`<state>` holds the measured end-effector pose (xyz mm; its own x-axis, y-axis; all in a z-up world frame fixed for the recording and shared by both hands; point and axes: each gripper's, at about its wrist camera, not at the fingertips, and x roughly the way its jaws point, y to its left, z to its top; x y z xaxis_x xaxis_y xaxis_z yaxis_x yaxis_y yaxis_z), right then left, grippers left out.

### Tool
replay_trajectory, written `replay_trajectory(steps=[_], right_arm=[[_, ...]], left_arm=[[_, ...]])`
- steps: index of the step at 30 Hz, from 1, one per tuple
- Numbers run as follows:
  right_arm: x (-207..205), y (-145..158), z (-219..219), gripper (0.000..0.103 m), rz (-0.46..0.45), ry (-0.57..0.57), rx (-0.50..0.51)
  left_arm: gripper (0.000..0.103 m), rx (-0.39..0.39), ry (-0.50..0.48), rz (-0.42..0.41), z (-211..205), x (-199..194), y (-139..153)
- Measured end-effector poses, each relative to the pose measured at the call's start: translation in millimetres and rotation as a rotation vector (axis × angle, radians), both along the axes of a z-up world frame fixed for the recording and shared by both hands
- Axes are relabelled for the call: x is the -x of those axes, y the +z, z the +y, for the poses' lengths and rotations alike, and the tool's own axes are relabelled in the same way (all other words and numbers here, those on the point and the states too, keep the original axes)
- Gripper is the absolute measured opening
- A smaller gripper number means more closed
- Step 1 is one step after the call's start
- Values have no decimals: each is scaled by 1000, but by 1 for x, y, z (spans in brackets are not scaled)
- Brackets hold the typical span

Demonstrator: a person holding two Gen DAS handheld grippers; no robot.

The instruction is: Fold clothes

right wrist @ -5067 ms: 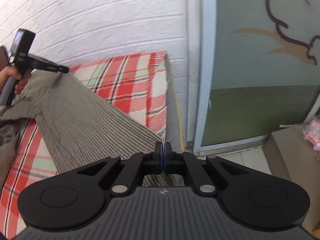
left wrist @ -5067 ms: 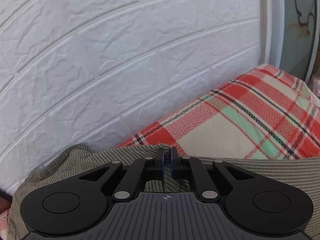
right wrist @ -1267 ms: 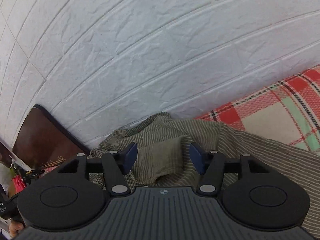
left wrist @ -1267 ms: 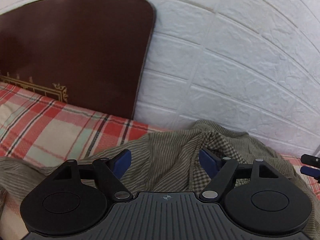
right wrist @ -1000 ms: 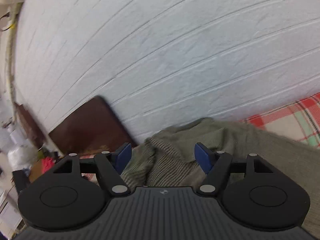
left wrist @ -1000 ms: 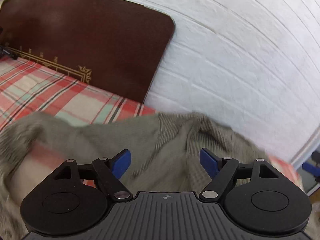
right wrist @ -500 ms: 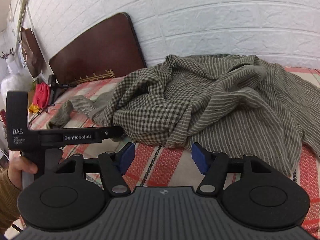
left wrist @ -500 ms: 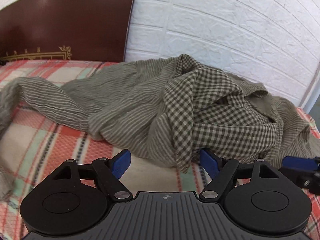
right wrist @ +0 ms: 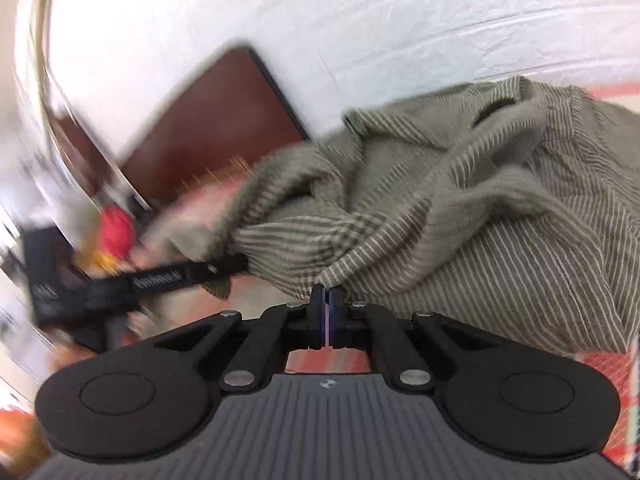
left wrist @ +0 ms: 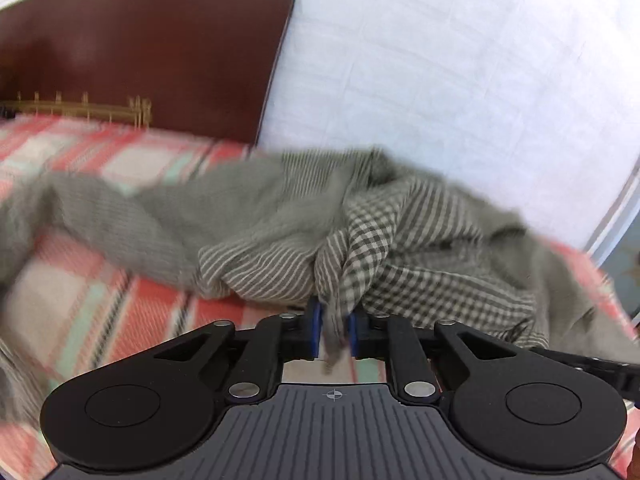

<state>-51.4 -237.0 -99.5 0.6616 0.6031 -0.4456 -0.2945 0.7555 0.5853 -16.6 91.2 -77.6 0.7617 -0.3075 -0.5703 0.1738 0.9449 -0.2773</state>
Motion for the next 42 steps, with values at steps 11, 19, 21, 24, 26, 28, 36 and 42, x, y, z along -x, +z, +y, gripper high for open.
replay_trajectory(steps=[11, 19, 21, 24, 26, 28, 36, 42], right_arm=[[63, 54, -35, 1, -100, 61, -212], [114, -28, -30, 2, 206, 65, -164], [124, -42, -28, 5, 260, 64, -136], [134, -40, -32, 8, 265, 40, -82], [136, -27, -38, 9, 223, 18, -83], [135, -13, -40, 35, 166, 1, -68], [123, -18, -6, 67, 142, -24, 28], [109, -37, 14, 53, 179, -65, 65]], left_arm=[[6, -16, -48, -101, 16, 42, 68], [14, -49, 5, 149, 41, 96, -5], [31, -21, 30, 220, 50, 109, -23], [38, 24, 90, 266, 66, 125, -35], [48, 59, 101, 259, 70, 132, -32], [60, 27, 90, 214, 62, 134, -25], [79, -83, 66, 104, 22, 112, -24], [57, -88, 43, 139, 10, 97, -36]])
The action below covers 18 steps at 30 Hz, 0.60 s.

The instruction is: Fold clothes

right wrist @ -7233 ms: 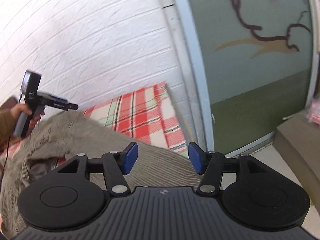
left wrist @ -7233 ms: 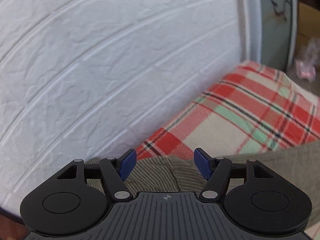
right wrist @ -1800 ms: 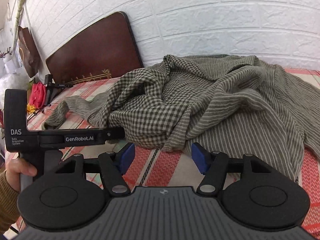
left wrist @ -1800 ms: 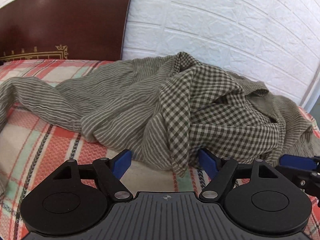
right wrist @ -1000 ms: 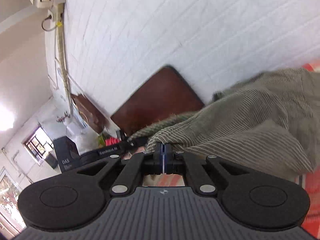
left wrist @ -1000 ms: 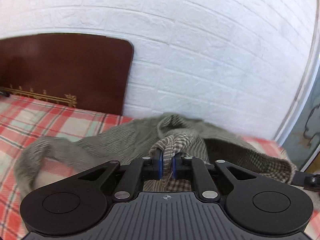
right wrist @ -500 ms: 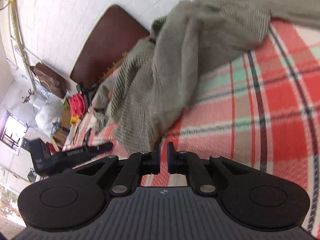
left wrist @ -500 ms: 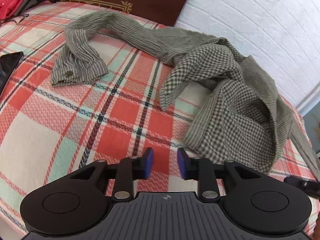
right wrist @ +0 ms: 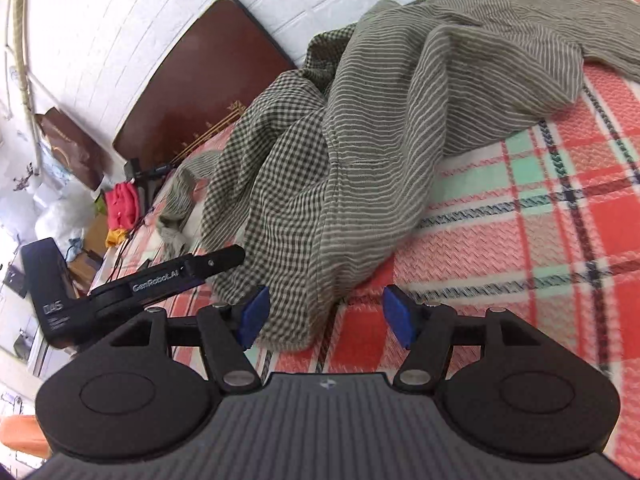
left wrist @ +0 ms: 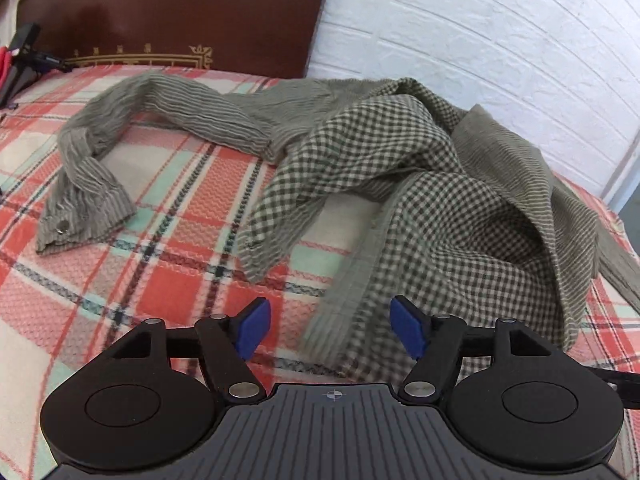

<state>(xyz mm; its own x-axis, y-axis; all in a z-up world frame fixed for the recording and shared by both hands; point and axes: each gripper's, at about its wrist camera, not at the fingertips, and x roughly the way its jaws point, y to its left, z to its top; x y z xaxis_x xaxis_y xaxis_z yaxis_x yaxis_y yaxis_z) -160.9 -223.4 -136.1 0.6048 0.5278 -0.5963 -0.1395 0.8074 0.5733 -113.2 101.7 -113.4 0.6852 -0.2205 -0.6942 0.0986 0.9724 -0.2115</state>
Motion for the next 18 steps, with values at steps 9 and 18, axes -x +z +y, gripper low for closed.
replay_trajectory(steps=[9, 18], right_arm=[[23, 54, -57, 5, -166, -134, -9], [99, 81, -99, 5, -199, -223, 126]], left_arm=[[0, 121, -270, -1, -35, 25, 27], [0, 185, -540, 38, -88, 81, 39]])
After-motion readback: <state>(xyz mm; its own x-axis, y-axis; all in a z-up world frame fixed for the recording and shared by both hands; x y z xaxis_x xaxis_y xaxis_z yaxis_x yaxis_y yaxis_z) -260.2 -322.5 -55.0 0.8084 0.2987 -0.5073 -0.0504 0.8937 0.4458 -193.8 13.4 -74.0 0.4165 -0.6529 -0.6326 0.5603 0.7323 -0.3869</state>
